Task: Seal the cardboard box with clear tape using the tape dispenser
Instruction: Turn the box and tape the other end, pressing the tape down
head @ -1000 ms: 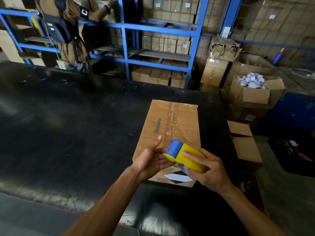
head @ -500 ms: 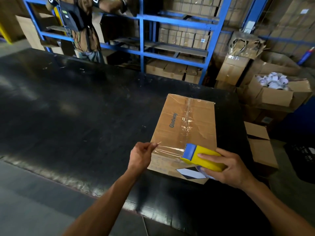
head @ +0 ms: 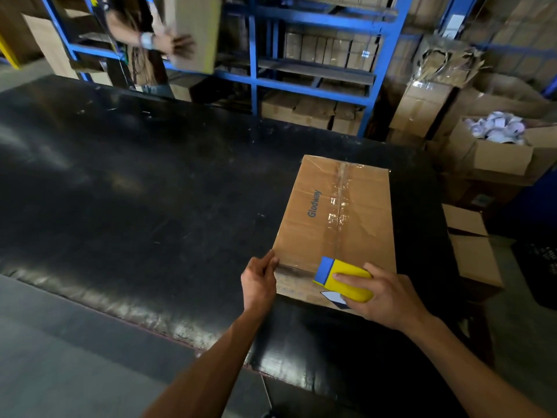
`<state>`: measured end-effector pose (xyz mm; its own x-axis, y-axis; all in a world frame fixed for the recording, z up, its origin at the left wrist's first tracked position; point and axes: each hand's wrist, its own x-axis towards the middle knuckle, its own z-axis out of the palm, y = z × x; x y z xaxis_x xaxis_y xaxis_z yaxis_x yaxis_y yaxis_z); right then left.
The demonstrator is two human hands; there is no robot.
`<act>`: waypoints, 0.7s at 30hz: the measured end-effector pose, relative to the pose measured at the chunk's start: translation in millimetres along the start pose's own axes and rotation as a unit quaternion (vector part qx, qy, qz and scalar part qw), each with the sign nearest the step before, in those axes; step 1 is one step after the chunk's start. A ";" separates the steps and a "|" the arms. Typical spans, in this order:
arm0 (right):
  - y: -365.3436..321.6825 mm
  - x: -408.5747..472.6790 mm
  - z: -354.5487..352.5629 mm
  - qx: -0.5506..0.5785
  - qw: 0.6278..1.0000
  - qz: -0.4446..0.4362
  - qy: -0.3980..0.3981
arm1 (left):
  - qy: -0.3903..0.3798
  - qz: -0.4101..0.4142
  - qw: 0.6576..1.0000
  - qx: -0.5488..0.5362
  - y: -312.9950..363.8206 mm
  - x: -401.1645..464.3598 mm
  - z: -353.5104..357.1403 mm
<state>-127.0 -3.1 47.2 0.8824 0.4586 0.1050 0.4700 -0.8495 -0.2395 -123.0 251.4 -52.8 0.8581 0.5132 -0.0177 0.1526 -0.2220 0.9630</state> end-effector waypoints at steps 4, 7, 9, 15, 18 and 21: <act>-0.2 2.7 -0.1 -0.018 1.000 -0.002 -0.012 | 0.002 0.008 1.000 0.005 -5.7 1.2 2.6; -4.6 5.4 -1.1 -0.025 1.000 0.000 -0.014 | 0.000 0.017 1.000 0.009 -9.5 2.1 2.5; -6.4 6.2 -1.3 -0.035 0.999 -0.002 -0.018 | -0.001 0.000 1.000 0.006 -10.3 4.3 -1.2; -8.8 6.9 -2.3 -0.031 0.999 0.018 -0.036 | -0.035 0.129 0.985 0.113 -25.7 28.5 -34.5; -9.1 7.8 -2.4 -0.032 0.999 0.012 -0.030 | -0.023 0.412 0.882 0.227 -22.0 35.8 -37.7; -8.4 7.8 -2.4 -0.039 0.999 0.006 -0.030 | -0.130 0.586 0.750 0.278 -6.4 49.2 -21.1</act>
<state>-124.0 7.0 52.4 0.8864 0.4609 0.0437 0.4614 -0.8718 -0.1645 -92.1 295.5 -54.2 0.6176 -0.4682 0.6319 -0.6626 -0.7426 0.0974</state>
